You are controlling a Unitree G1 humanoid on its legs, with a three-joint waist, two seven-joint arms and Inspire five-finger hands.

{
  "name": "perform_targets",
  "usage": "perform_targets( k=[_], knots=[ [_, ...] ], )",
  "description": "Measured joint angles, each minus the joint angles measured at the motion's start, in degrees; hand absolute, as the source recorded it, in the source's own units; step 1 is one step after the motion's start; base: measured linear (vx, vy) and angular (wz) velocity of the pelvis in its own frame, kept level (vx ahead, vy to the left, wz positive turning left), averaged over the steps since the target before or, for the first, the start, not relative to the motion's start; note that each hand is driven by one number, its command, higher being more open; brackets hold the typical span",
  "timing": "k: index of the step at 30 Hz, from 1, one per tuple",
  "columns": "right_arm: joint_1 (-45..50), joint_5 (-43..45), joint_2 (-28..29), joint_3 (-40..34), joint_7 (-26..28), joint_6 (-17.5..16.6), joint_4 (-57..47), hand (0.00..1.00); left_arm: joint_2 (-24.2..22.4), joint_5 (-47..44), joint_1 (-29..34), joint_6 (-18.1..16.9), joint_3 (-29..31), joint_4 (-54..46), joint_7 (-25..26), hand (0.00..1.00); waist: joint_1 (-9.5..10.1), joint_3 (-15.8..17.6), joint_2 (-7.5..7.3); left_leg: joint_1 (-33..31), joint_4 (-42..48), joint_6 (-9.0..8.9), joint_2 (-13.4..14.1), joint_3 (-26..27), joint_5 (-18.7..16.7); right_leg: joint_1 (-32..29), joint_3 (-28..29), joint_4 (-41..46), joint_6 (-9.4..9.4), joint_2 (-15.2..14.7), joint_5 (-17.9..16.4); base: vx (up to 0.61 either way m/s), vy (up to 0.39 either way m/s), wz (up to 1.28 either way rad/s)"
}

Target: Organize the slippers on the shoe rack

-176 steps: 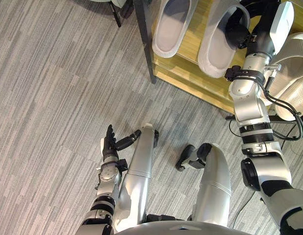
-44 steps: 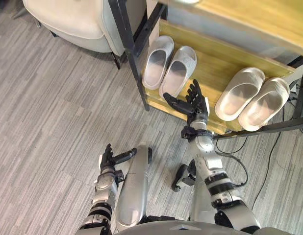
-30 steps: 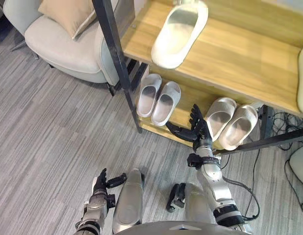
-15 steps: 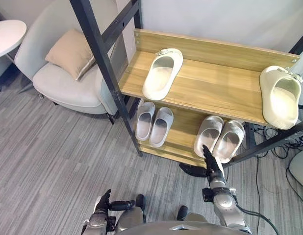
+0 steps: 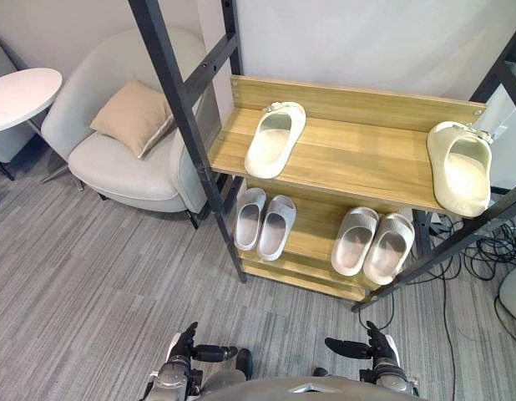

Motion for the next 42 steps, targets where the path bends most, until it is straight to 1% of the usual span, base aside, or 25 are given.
perform_targets(
  k=[2,3,4,5,6,7,9,10,11,12,15,17,23,27,29,32,33,37,40,42],
  knots=[
    [-0.1,0.3,0.1,0.0,0.0,0.0,0.2,1.0,0.1,-1.0,0.4,0.0,-3.3,-3.7,0.0,1.0,0.0,0.0,0.05,0.1,0.0,0.05,-0.2,-0.4,0.1,0.7,-0.4,-0.6,-0.01,0.0,0.2,-0.01,0.007,0.11],
    [-0.1,0.3,0.1,0.0,0.0,0.0,0.2,1.0,0.1,-1.7,1.0,0.0,-5.9,-7.3,-0.2,1.0,-0.01,0.0,0.08,0.2,0.0,0.07,-0.4,-0.7,0.1,1.0,-0.6,-0.8,-0.01,0.0,0.2,0.0,0.004,0.19],
    [-0.1,0.3,0.1,-0.1,0.0,0.0,0.2,1.0,0.2,-2.6,1.8,0.0,-9.8,-13.3,-0.5,1.0,-0.04,0.0,0.08,0.2,0.0,0.12,-0.5,-1.3,0.1,1.4,-1.3,-1.1,-0.01,-0.1,0.2,0.0,0.001,0.17],
    [-0.1,0.3,0.0,-0.1,0.0,0.0,0.2,1.0,0.3,-2.9,2.2,-0.1,-11.0,-15.3,-0.9,1.0,-0.04,0.0,0.08,0.2,0.0,0.12,-0.5,-1.4,0.1,1.5,-1.4,-1.1,-0.02,-0.1,0.2,0.01,-0.006,0.15],
    [-0.1,0.3,0.1,0.0,0.0,0.0,0.2,1.0,0.5,-3.8,3.3,-0.6,-13.7,-21.0,-2.3,1.0,0.0,-0.1,0.16,0.2,0.0,0.12,-0.6,-1.6,0.1,1.6,-1.6,-1.2,-0.06,0.0,0.2,0.01,-0.003,0.05],
    [-0.2,0.3,0.1,0.0,0.0,0.0,0.2,1.0,0.5,-3.9,3.5,-0.7,-14.4,-22.1,-2.5,1.0,0.0,-0.1,0.19,0.2,0.0,0.12,-0.6,-1.6,0.1,1.6,-1.6,-1.2,-0.07,0.0,0.2,0.01,0.001,0.03],
    [-0.2,0.3,-0.2,0.0,0.2,-0.1,0.2,1.0,1.8,-5.5,4.7,-1.8,-20.9,-32.8,-6.0,1.0,-0.12,-0.4,0.81,0.1,0.0,0.07,-0.6,-1.7,0.1,1.7,-1.7,-1.3,-0.21,0.1,0.1,0.0,0.0,0.0],
    [-0.2,0.3,-0.2,0.0,0.2,-0.1,0.2,1.0,2.2,-5.6,4.7,-2.1,-22.3,-34.6,-6.5,1.0,-0.15,-0.5,0.98,0.1,0.0,0.06,-0.6,-1.8,0.0,1.7,-1.8,-1.3,-0.23,0.1,0.0,0.02,-0.011,0.04],
    [-0.2,0.3,-0.4,0.0,0.3,-0.1,0.3,1.0,2.9,-6.5,4.7,-2.8,-24.7,-38.3,-8.2,1.0,-0.37,-0.8,1.37,0.1,0.0,0.06,-0.6,-1.9,0.0,1.8,-1.9,-1.4,-0.3,0.2,-0.1,0.01,-0.011,0.04],
    [-0.4,0.3,-0.6,0.0,0.5,-0.2,0.3,1.0,3.0,-7.2,4.7,-3.4,-25.9,-40.7,-9.6,1.0,-0.79,-1.0,1.64,0.1,-0.1,0.06,-0.6,-2.0,0.0,1.9,-2.0,-1.4,-0.36,0.2,-0.1,0.01,-0.013,0.04],
    [-0.6,0.3,-0.7,0.1,0.6,-0.4,0.3,1.0,3.1,-8.9,4.2,-3.5,-27.5,-44.4,-10.9,1.0,-1.41,-1.1,1.9,0.5,-0.1,0.02,-0.5,-2.2,0.0,2.4,-2.2,-1.7,-0.48,0.4,-0.2,0.0,-0.01,0.04],
    [-0.5,0.2,-0.7,0.4,0.9,-0.4,0.3,1.0,3.3,-9.8,3.1,-3.5,-28.4,-47.5,-10.7,1.0,-1.4,-1.1,1.89,1.0,-0.2,-0.08,-0.2,-2.3,0.0,3.0,-2.3,-1.7,-0.62,0.6,-0.3,0.0,0.0,0.0],
    [-0.5,0.2,-1.4,2.4,1.4,-0.5,0.1,1.0,4.0,-13.9,0.9,-3.8,-28.5,-57.6,-8.5,1.0,-1.36,-1.2,1.8,1.1,-0.3,-0.21,0.2,-2.4,-0.1,3.2,-2.4,-2.0,-0.71,0.9,-0.3,-0.01,-0.003,0.0],
    [-0.5,0.2,-1.4,3.1,1.4,-0.5,0.0,1.0,4.1,-15.1,-0.1,-4.0,-28.0,-62.4,-6.9,1.0,-1.36,-1.4,1.52,1.1,-0.3,-0.35,0.3,-2.4,-0.3,3.3,-2.3,-2.2,-0.72,1.0,-0.3,0.0,0.0,0.0],
    [-0.5,0.2,-1.4,3.6,1.5,-0.5,0.0,1.0,4.1,-15.5,-0.2,-5.3,-26.4,-64.8,-5.2,1.0,-1.34,-1.5,1.32,1.1,-0.3,-0.45,0.4,-2.4,-0.3,3.4,-2.4,-2.4,-0.75,1.1,-0.3,0.0,0.0,0.0],
    [-0.5,0.2,-1.4,4.3,1.5,-0.5,0.0,1.0,4.1,-15.4,-0.8,-5.8,-24.4,-65.7,-3.3,1.0,-1.31,-1.5,1.16,1.1,-0.1,-0.47,0.4,-2.4,-0.3,3.5,-2.4,-2.5,-0.78,1.2,-0.3,0.0,0.0,0.0],
    [-0.4,0.2,-1.5,4.4,1.5,-0.5,0.0,1.0,4.0,-15.4,-2.0,-5.9,-23.5,-65.9,-2.0,1.0,-1.19,-1.6,1.16,1.1,-0.1,-0.48,0.5,-2.4,-0.3,3.5,-2.3,-2.5,-0.78,1.2,-0.3,0.0,0.0,0.0],
    [0.0,0.2,-1.5,4.4,1.6,-0.6,0.0,1.0,3.3,-15.0,-4.5,-6.0,-21.6,-69.7,0.6,1.0,-1.07,-2.0,0.84,0.9,-0.1,-0.48,0.5,-2.3,-0.3,3.4,-2.2,-2.3,-0.78,1.1,-0.3,0.0,0.0,0.0],
    [0.6,0.2,-1.5,4.4,1.6,-0.6,0.0,1.0,2.6,-13.1,-7.5,-7.1,-19.3,-71.3,2.4,1.0,-1.11,-2.9,0.5,0.9,-0.1,-0.48,0.5,-1.9,-0.3,3.2,-1.9,-2.1,-0.81,1.1,-0.3,-0.01,0.009,-0.04],
    [0.9,0.2,-1.7,4.4,1.7,-0.6,0.0,1.0,2.4,-10.5,-11.1,-7.6,-16.7,-71.3,4.3,1.0,-1.16,-3.2,0.49,0.9,-0.1,-0.48,0.6,-1.7,-0.3,2.8,-1.6,-1.5,-0.99,1.1,-0.5,-0.02,0.009,-0.07]
  ],
)
